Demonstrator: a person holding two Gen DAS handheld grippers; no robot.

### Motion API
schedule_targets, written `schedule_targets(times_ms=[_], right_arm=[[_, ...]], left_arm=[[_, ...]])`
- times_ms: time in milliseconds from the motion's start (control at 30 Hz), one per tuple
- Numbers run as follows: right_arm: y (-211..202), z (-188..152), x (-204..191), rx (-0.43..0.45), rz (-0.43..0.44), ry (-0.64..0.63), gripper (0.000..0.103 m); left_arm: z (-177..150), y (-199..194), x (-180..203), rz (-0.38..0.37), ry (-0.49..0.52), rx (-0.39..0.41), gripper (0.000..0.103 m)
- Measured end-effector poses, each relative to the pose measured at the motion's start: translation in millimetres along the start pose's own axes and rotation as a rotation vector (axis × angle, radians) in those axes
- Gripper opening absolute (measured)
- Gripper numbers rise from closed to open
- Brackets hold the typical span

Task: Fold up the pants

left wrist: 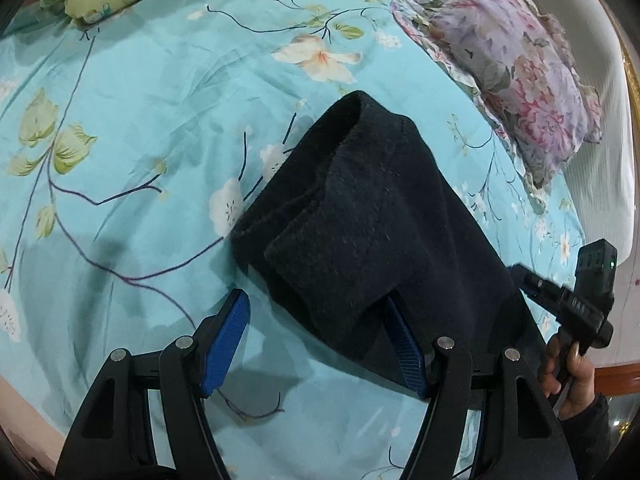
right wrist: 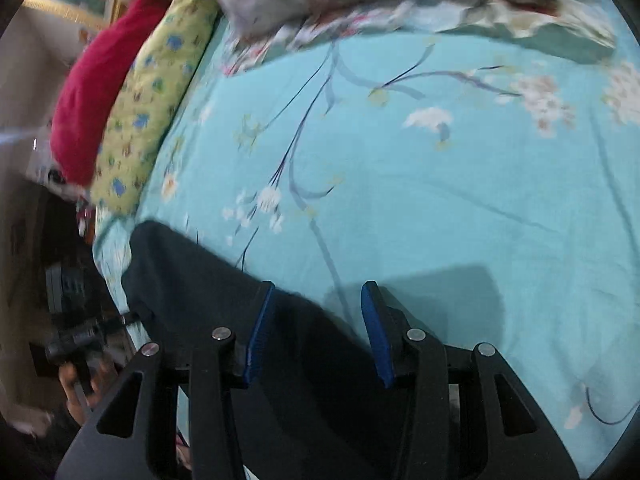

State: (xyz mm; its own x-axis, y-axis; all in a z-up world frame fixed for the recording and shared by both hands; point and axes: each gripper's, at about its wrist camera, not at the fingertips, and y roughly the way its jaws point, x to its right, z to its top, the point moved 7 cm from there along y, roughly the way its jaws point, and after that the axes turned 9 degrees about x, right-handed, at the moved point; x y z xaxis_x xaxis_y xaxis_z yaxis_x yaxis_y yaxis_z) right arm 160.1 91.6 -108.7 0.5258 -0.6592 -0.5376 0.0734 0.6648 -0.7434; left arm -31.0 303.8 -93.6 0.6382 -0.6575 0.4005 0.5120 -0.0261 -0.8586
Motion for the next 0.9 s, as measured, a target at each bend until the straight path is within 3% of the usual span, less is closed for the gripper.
schedule_targets(times_ms=[167, 233, 300, 333, 400, 467, 667, 900], right_arm=[[15, -19, -22, -0.066, -0.075, -0.208, 0.045], [16, -20, -25, -0.075, -0.081, -0.227, 0.040], [17, -24, -27, -0.089, -0.064, -0.227, 0.027], [17, -26, -29, -0.091, -0.066, -0.237, 0.025], [13, -28, -36, -0.080, -0.081, -0.278, 0.017], [3, -23, -43, -0.038, -0.107, -0.309, 0.014], [-45, 5, -75, 0.216, -0.287, -0.483, 0.011], [13, 13, -38, 0.160, -0.345, -0.365, 0.015]], left_arm=[[4, 15, 6, 0.003, 0.020, 0.009, 0.068], [8, 19, 9, 0.007, 0.031, 0.029, 0.068], [11, 21, 12, 0.011, 0.039, 0.045, 0.065], [13, 21, 15, 0.015, 0.051, 0.060, 0.060], [15, 19, 19, 0.011, 0.079, 0.074, 0.030], [20, 7, 25, -0.027, 0.091, 0.098, 0.020], [37, -51, 58, -0.107, 0.236, 0.241, 0.020], [51, -4, 43, -0.059, 0.302, 0.184, 0.021]])
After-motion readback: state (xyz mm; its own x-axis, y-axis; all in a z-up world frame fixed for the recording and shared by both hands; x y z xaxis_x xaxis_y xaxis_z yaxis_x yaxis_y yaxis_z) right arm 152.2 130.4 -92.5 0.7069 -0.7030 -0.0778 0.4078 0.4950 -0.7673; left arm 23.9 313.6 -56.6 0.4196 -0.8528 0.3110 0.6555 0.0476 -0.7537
